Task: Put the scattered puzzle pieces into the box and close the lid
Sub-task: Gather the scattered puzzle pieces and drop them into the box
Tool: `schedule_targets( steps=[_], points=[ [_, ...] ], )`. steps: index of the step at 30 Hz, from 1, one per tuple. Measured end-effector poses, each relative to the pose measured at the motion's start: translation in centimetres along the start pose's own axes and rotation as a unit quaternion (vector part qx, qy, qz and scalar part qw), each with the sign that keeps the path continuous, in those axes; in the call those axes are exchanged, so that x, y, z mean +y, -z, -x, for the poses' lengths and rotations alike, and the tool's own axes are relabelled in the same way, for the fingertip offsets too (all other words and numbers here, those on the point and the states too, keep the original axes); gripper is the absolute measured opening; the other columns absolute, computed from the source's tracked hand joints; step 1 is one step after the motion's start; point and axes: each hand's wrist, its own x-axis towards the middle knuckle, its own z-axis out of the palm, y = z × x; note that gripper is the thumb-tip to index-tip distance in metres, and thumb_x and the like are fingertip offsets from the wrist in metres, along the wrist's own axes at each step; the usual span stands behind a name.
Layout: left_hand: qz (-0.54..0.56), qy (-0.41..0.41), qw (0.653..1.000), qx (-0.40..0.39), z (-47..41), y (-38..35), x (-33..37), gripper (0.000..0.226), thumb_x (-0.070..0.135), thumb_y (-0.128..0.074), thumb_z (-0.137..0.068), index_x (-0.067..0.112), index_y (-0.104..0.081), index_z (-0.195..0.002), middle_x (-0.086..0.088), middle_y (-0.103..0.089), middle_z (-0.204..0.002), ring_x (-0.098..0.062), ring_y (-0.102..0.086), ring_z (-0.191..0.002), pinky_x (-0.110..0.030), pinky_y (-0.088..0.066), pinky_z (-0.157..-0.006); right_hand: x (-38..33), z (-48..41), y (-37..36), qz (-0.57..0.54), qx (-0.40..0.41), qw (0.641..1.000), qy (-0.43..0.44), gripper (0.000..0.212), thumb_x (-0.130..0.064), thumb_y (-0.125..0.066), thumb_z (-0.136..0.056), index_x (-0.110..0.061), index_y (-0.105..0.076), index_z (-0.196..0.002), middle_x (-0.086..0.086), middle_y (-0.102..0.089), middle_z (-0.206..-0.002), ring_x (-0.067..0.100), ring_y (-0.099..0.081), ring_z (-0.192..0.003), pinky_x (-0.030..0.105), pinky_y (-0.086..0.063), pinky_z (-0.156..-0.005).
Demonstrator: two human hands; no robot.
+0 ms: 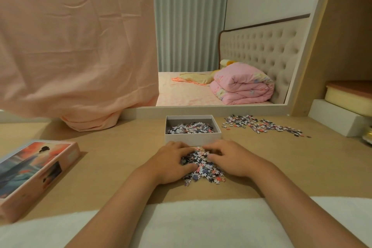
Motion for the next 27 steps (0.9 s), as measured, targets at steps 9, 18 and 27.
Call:
schedule_targets(
  steps=[9, 18, 27],
  points=[
    [0.038, 0.004, 0.999, -0.020, 0.8, 1.0, -0.2, 0.067, 0.062, -0.059, -0.085, 0.035, -0.043, -0.144, 0.013, -0.042, -0.140, -0.007, -0.030, -0.131, -0.034, -0.030, -0.111, -1.2, 0.7, -0.4, 0.040, -0.022, 0.999, 0.022, 0.073, -0.072, -0.055, -0.081, -0.037, -0.047, -0.144, -0.011, -0.047, -0.129, 0.008, -0.039, -0.124, 0.036, -0.038, -0.106],
    [0.022, -0.016, 0.998, 0.051, 0.4, 1.0, -0.7, 0.031, 0.037, -0.065, -0.091, 0.029, -0.069, -0.120, 0.004, -0.060, -0.110, -0.012, -0.054, -0.100, -0.025, -0.043, -0.086, -2.2, 0.2, -0.9, -0.005, 0.026, 1.000, 0.006, 0.044, -0.046, -0.068, -0.089, -0.031, -0.064, -0.130, -0.011, -0.057, -0.103, 0.007, -0.054, -0.092, 0.024, -0.043, -0.081],
    [0.055, -0.039, 0.993, 0.100, -0.3, 0.8, -1.0, 0.018, 0.028, -0.068, -0.090, 0.022, -0.074, -0.106, 0.002, -0.067, -0.092, -0.011, -0.056, -0.081, -0.029, -0.047, -0.073, -3.6, -1.6, -1.1, -0.033, -0.017, 0.998, -0.047, 0.045, -0.045, -0.075, -0.084, -0.027, -0.068, -0.124, -0.005, -0.067, -0.118, 0.011, -0.061, -0.102, 0.025, -0.047, -0.086]
  ],
)
